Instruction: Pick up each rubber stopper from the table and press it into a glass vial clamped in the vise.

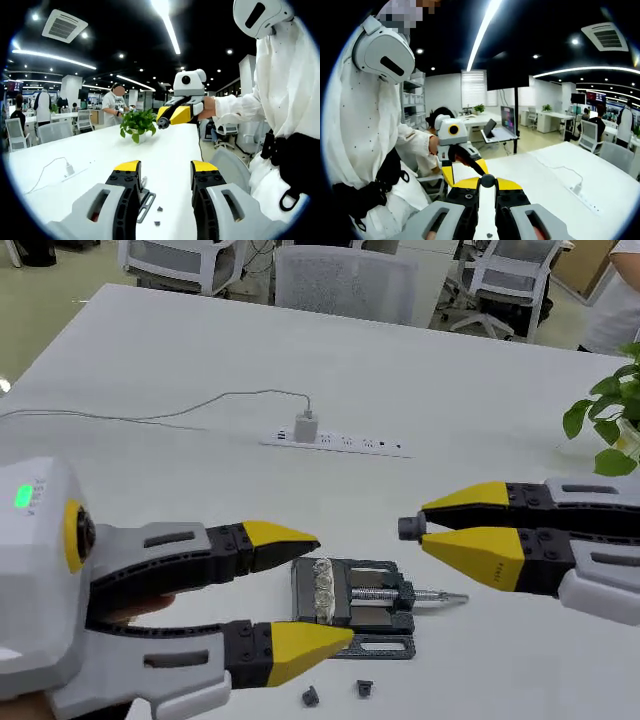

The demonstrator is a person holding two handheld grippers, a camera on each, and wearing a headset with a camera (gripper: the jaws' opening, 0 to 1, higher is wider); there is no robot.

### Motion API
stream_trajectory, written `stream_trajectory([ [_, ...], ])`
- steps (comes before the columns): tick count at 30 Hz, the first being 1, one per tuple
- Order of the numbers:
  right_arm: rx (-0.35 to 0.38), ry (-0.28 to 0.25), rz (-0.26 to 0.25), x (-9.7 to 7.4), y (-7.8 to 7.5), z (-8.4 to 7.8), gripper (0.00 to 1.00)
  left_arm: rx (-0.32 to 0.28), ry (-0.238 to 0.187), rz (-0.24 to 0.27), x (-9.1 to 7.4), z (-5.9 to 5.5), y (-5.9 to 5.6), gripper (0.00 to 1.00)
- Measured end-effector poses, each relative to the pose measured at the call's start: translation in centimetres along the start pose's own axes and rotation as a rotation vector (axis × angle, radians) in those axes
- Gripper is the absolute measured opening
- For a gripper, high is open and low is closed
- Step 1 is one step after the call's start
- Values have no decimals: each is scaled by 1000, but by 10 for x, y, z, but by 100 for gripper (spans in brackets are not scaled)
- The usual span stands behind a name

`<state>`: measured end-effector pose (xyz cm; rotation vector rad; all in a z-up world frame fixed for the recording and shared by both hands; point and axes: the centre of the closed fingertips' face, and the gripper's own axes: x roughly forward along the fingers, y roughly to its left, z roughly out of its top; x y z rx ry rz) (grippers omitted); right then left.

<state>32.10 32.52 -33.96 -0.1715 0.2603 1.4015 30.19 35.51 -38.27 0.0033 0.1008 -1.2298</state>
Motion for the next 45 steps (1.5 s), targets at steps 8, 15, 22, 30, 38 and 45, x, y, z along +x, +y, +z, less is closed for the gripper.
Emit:
stream_trajectory([
  [8, -17, 118, 1, 16, -33, -15, 6, 39, 81, 44, -3, -27, 10, 47],
  [15, -50, 267, 12, 31, -65, -42, 6, 39, 126, 82, -6, -48, 20, 55],
  [22, -104, 424, 43, 43, -89, -68, 6, 39, 154, 102, -10, -72, 33, 64],
  [30, -186, 608, 93, 61, -103, -109, 6, 26, 166, 107, -7, -87, 40, 76],
  [38, -255, 743, 141, 78, -118, -151, 6, 4, 189, 101, 0, -106, 45, 86],
  [45, -289, 838, 176, 87, -132, -186, 6, -20, 200, 91, 4, -120, 47, 88],
])
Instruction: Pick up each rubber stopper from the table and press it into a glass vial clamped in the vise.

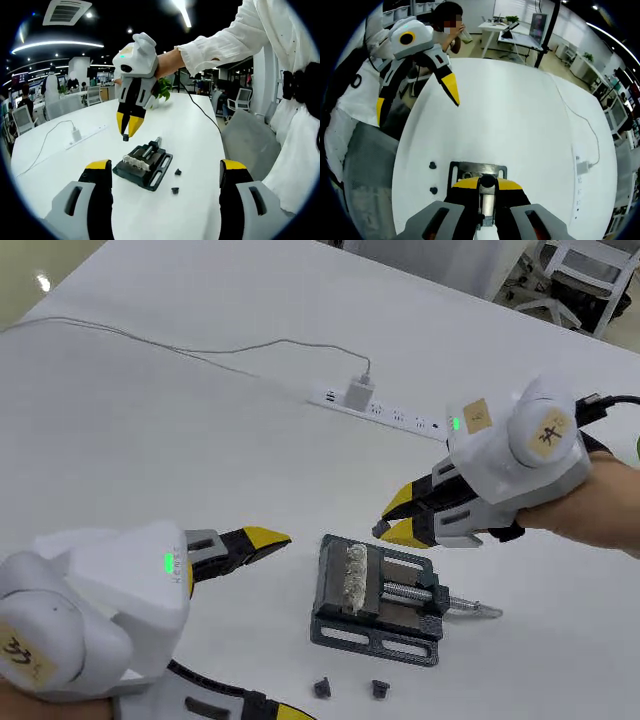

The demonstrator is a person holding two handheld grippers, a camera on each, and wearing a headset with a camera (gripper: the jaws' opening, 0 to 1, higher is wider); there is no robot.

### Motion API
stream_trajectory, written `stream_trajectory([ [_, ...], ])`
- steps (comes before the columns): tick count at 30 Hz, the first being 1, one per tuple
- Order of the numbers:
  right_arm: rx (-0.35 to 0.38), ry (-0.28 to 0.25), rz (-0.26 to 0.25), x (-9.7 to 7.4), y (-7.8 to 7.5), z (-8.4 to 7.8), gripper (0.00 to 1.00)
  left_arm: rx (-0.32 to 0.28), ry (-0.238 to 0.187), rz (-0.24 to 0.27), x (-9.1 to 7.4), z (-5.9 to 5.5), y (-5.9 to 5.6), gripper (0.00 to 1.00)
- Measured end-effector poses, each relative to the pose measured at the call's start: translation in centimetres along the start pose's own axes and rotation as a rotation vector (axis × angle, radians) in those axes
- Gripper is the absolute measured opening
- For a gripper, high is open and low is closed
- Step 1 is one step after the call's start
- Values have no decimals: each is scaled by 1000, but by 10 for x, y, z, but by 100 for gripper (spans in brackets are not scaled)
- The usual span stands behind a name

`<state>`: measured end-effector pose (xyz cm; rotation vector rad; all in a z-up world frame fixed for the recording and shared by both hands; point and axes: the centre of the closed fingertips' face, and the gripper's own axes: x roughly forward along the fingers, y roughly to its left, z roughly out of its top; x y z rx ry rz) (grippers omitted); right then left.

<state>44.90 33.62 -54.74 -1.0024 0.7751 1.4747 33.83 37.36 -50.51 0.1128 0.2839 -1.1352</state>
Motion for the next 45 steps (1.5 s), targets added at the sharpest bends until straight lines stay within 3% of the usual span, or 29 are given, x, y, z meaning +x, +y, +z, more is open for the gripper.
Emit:
stream_trajectory([
  [13, -14, 88, 33, 29, -7, -17, 6, -34, -4, 22, 5, -14, 7, 96],
  [45, -64, 185, 56, 41, -5, -21, 5, -66, -44, 41, 1, -17, 9, 95],
])
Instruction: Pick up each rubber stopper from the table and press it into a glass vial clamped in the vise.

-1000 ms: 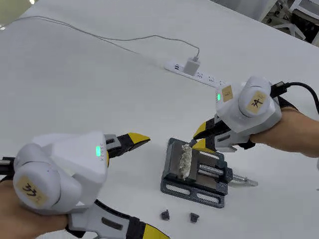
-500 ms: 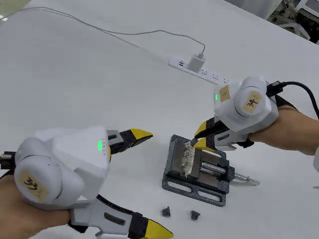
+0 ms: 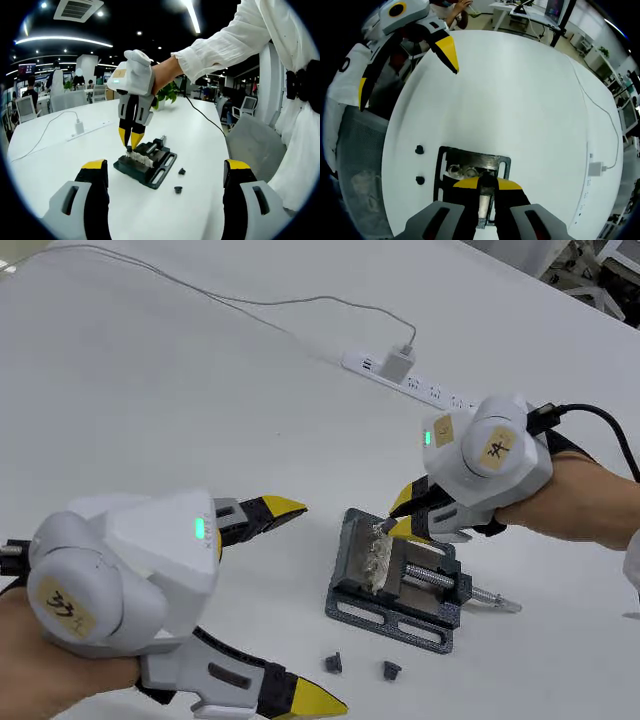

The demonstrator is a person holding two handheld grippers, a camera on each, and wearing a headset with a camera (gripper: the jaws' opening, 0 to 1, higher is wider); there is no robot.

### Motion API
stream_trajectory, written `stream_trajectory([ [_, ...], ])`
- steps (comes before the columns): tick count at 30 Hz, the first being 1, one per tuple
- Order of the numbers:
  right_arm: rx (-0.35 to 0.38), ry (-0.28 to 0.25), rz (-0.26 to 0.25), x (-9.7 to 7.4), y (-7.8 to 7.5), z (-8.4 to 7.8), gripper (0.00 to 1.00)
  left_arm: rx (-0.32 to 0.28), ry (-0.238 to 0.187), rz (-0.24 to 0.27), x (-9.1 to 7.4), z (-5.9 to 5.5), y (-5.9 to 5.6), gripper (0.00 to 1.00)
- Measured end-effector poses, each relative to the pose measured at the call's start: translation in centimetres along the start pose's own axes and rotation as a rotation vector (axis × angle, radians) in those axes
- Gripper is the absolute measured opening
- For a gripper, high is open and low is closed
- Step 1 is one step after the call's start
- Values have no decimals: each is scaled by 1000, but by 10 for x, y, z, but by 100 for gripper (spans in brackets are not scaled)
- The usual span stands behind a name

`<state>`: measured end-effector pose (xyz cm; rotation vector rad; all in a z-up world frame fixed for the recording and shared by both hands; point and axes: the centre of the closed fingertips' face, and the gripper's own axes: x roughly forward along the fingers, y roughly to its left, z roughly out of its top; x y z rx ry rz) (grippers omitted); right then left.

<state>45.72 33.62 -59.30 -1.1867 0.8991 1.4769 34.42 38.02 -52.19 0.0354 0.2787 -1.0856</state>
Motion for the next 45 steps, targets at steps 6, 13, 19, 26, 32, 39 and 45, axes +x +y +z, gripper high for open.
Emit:
stream_trajectory([
  [6, -19, 23, 1, 0, 0, -1, 5, -4, -8, 1, 0, 1, 0, 95],
  [13, -4, 29, -9, 1, 0, 0, 5, -10, -14, -1, 2, 2, 0, 95],
  [19, 8, 38, -14, 2, -1, 0, 4, -12, -17, -3, 3, 2, 0, 95],
  [26, 28, 38, -17, 4, -2, 1, 4, -11, -19, -5, 3, 3, 1, 95],
  [32, 9, 43, -26, 3, -1, 2, 6, -11, -22, -8, 3, 5, 0, 94],
  [39, 19, 19, -31, 3, -2, 1, 7, -12, -18, -4, 1, 4, 2, 94],
  [45, 30, 7, -26, 2, -3, 2, 8, -11, -17, -1, 1, 4, 3, 94],
])
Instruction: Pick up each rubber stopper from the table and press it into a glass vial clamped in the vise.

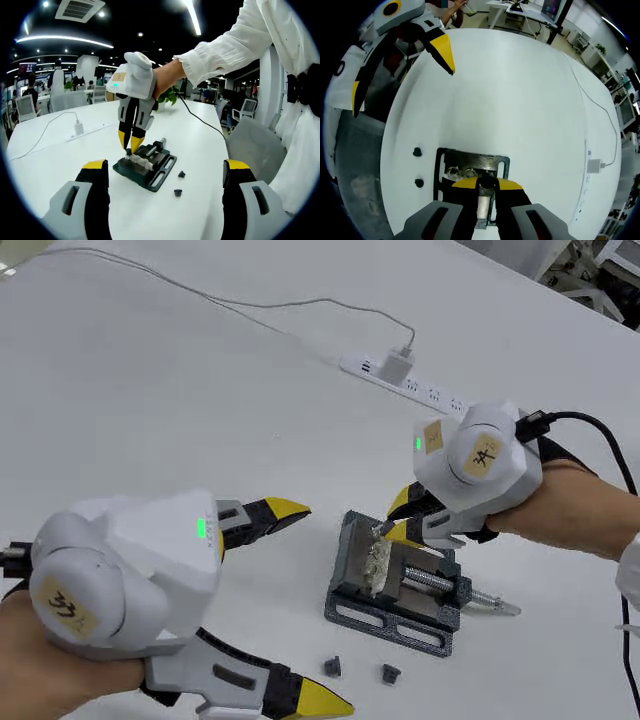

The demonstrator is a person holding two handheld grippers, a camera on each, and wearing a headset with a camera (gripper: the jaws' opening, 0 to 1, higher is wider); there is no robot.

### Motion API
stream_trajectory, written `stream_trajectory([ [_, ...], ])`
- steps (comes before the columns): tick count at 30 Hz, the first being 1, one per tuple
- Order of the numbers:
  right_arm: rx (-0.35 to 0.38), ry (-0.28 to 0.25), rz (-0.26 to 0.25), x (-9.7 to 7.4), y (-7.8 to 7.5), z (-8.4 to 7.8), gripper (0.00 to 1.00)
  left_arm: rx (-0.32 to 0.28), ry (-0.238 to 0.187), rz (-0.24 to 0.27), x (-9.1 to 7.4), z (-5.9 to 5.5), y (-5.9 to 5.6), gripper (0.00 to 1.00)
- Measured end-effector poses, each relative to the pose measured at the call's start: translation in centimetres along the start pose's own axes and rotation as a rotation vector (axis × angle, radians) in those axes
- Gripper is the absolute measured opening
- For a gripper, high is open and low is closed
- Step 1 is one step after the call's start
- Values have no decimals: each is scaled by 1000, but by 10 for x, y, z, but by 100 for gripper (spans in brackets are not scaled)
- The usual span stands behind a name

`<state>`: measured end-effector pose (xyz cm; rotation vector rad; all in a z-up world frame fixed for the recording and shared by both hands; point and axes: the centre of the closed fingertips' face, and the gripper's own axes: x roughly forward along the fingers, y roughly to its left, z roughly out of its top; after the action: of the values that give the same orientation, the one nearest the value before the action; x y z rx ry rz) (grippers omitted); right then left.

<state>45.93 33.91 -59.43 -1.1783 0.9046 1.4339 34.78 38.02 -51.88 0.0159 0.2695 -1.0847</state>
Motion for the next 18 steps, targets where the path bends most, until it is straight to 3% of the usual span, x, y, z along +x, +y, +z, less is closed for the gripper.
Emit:
stream_trajectory([
  [5, 14, -30, 2, -9, 0, 4, 10, -2, 1, 0, 0, 0, 0, 94],
  [11, 31, -60, -11, -19, -3, 2, 4, -3, -2, 1, 1, 0, 0, 94],
  [18, 45, -62, 0, -16, -1, -3, 1, -5, 0, -3, 3, 0, -2, 93],
])
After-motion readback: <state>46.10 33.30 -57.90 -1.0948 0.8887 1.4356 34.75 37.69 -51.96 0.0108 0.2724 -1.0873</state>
